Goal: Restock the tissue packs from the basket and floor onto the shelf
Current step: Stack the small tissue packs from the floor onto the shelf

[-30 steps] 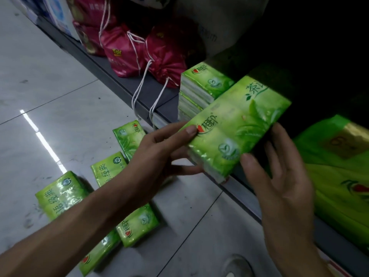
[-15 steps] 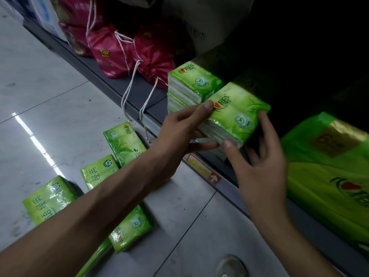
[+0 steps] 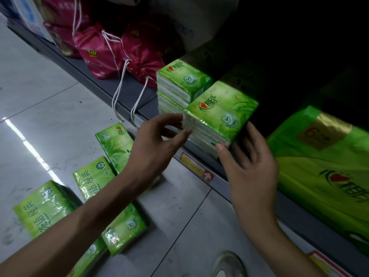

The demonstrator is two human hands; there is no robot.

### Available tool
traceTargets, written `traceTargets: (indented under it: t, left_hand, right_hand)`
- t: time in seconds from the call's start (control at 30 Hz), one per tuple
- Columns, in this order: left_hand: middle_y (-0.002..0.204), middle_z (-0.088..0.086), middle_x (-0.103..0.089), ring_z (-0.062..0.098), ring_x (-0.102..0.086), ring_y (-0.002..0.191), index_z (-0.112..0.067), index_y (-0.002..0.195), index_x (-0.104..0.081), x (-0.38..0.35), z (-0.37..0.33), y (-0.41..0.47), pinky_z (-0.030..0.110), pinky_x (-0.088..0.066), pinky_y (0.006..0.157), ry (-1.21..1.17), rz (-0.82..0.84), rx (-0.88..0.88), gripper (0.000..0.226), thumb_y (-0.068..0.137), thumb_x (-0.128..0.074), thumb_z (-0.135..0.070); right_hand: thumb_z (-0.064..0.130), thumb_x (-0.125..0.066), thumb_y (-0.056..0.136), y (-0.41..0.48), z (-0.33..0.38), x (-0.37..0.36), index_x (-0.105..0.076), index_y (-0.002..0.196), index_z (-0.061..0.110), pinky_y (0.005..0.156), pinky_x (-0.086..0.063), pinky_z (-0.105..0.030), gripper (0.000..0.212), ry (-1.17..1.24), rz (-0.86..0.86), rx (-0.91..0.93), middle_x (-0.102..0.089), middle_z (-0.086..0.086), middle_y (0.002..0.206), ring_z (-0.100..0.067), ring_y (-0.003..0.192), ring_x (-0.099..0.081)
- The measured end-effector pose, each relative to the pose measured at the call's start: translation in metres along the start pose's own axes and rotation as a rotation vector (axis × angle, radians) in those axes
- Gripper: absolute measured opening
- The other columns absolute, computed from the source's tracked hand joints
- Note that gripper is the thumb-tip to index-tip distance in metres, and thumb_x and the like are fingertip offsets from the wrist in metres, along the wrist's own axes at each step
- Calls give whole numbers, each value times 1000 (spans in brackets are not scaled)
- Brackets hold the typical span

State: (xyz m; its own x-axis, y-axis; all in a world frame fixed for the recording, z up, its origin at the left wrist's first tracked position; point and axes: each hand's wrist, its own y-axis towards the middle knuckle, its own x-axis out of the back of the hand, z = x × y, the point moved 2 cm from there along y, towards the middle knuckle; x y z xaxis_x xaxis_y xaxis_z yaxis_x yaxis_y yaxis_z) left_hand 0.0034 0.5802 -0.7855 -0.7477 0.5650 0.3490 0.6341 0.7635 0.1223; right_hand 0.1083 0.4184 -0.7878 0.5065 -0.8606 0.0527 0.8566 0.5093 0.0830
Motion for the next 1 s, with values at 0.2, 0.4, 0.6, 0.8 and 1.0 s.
traceTargets:
  t: [0.2,0.4,0.6,0.8,1.0]
  left_hand:
    - [99,-17,-78,2,-74,75,-28,108,-77,-1,-8,5,33,-61,71,57,-42,-33,17,92,-80,-28]
    - [100,-17,-77,1,-72,65,-23,109,-77,-3,-21,13,28,-61,72,75,-111,-67,22,88,-83,-29]
    - [103,-15,-79,7,-73,68,-27,108,-80,-12,-24,27,41,-62,75,159,-251,-74,31,86,-82,-49]
    - [97,-19,-79,11,-75,74,-32,99,-82,-22,-21,34,41,-62,76,195,-313,-14,27,85,-80,-55]
    - [92,-19,-78,0,-70,68,-31,99,-81,-28,-17,26,39,-62,74,211,-337,11,15,90,-80,-43]
  right_hand:
    - [13,-78,90,2,2,-2,-46,155,25,91,-52,-9,73,12,-26,20,-52,10,154,4,129,-58]
    - [10,-74,94,10,8,-6,-43,156,24,93,-50,-8,71,25,-54,41,-52,8,155,3,131,-55]
    - [8,-72,96,28,13,-11,-47,154,17,105,-53,-23,65,-4,-105,91,-54,3,152,-3,132,-57]
    - [8,-74,94,39,8,-13,-48,153,17,106,-54,-31,65,-40,-135,72,-57,1,149,-7,132,-58]
    - [6,-74,93,33,4,-11,-50,152,16,104,-54,-25,65,-59,-144,70,-59,2,148,-3,128,-60]
